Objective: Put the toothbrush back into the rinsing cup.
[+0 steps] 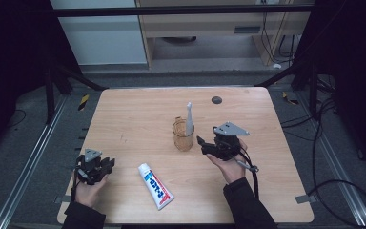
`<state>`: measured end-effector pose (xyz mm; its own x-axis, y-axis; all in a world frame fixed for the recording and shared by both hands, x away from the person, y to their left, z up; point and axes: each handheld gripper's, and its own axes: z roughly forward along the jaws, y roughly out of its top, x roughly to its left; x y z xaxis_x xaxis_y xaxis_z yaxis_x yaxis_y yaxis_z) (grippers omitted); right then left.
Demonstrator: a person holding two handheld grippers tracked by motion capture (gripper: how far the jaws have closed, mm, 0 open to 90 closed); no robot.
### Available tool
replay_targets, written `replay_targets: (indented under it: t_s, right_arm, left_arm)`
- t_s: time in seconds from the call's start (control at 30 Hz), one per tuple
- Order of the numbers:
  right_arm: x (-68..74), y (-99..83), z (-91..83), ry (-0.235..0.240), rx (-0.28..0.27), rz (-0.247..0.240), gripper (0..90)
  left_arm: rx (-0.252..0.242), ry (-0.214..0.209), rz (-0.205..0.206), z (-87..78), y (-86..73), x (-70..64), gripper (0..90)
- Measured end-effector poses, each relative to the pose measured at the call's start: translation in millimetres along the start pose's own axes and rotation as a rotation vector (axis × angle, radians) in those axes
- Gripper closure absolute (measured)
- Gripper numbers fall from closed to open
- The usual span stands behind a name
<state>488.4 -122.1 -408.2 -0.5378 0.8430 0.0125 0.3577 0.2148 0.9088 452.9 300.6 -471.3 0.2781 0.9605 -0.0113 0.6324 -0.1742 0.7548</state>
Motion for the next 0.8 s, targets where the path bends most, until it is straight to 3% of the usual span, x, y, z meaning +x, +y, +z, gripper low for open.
replay_targets:
  t_s: [0.3, 0.8]
  right_arm:
    - [2.0, -18.1, -14.3, 0.049, 0.036, -0.027, 39.8]
    - [32.4, -40.2, -6.3, 0.134, 0.135, -0.09, 59.7]
  left_arm:
    - [0.028, -0.027, 0.035, -3.6, -2.6, -10.3, 80.1]
    - [0.055, -0.107, 0.097, -11.7, -7.7, -41.6, 85.5]
